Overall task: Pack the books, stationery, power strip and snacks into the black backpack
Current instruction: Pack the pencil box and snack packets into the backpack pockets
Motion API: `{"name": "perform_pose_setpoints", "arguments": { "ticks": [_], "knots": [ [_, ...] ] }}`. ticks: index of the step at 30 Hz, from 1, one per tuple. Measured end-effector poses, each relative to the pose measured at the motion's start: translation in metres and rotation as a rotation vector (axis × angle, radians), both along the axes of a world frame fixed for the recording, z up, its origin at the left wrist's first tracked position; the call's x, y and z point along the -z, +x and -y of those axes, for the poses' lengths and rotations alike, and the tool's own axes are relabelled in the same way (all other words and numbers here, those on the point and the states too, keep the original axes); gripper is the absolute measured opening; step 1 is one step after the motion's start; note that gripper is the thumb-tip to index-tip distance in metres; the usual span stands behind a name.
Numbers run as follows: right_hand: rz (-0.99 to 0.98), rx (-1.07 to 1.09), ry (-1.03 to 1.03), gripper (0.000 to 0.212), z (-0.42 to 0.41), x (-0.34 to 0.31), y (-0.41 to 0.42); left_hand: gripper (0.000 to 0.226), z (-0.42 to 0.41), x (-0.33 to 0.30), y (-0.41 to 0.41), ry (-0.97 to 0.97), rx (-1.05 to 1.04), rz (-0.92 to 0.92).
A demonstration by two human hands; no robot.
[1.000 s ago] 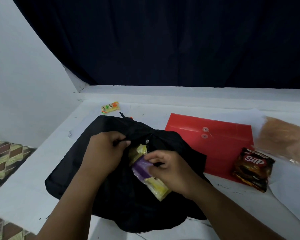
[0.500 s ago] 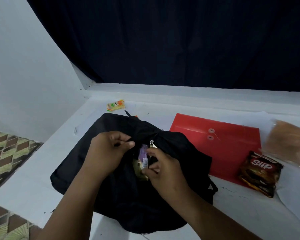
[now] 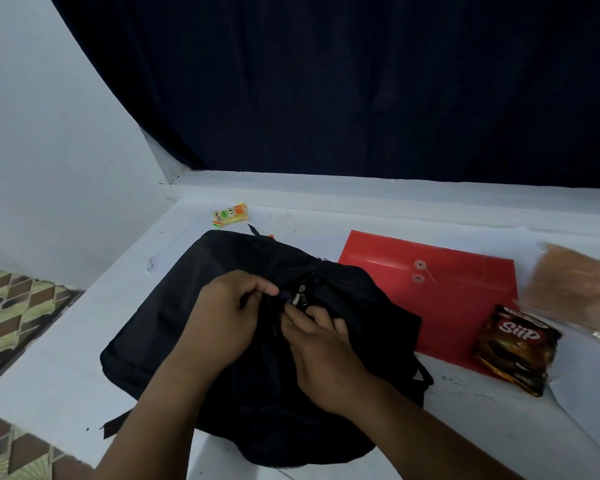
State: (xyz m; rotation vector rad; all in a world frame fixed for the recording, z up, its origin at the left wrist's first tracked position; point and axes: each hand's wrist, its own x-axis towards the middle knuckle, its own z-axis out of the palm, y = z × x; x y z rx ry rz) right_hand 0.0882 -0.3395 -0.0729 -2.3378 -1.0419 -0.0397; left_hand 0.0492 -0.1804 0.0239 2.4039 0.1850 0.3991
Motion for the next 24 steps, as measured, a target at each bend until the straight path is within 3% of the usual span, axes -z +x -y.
{"name": "perform_pose_setpoints", "arguments": {
  "ticks": [5, 9, 15, 21, 24],
  "knots": [
    [-0.096, -0.038, 0.261, 0.051, 0.016, 0.000, 0.002, 0.018, 0.004, 0.021, -0.004, 0.129, -0.035, 0.008],
    [-0.189, -0.006, 0.374, 0.039, 0.039, -0.003, -0.001, 0.044, 0.019, 0.056, -0.008, 0.254, -0.044, -0.049],
    [-0.130, 0.258, 0.501, 0.032, 0.091, 0.002, -0.007, 0.047, 0.025, 0.085, -0.006, 0.402, -0.090, -0.060],
    [-0.030, 0.505, 0.363, 0.029, 0.131, 0.014, 0.002, 0.037, 0.030, 0.096, -0.005, 0.523, -0.097, -0.009],
    [0.029, 0.713, 0.131, 0.044, 0.144, 0.026, 0.008, 0.038, 0.030, 0.095, -0.006, 0.517, -0.098, 0.010]
  ]
}}
